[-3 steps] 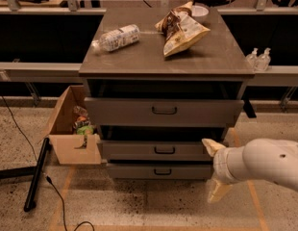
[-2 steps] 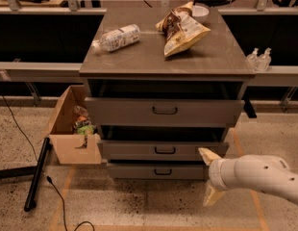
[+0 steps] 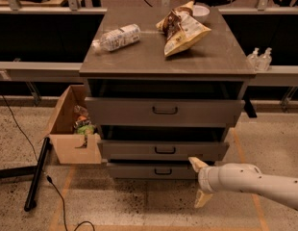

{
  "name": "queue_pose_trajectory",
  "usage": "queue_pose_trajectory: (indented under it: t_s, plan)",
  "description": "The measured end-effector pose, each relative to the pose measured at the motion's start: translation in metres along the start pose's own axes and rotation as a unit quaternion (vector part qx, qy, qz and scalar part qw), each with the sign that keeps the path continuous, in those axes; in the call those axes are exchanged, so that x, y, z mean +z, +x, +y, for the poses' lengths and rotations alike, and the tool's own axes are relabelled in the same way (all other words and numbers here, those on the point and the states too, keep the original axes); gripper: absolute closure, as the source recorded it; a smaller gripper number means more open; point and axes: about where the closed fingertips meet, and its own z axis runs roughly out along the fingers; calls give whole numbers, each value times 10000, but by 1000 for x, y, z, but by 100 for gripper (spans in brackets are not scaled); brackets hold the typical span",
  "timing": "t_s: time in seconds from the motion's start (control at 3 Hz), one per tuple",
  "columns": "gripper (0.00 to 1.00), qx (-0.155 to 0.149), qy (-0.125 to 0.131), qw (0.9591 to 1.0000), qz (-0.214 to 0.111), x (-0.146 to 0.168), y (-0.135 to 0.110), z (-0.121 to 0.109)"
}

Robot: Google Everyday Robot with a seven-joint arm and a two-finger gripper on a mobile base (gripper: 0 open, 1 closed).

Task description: Open bottom drawer

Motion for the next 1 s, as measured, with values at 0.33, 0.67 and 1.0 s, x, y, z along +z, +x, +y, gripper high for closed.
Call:
queue_pose_trajectory:
  t_s: [0.33, 0.67, 1.0]
  plan:
    - [0, 159, -353, 9992, -49, 49, 16, 18]
    - [0, 213, -413, 9989, -78, 58, 18, 24]
    - [0, 431, -416, 9982, 13, 81, 31, 30]
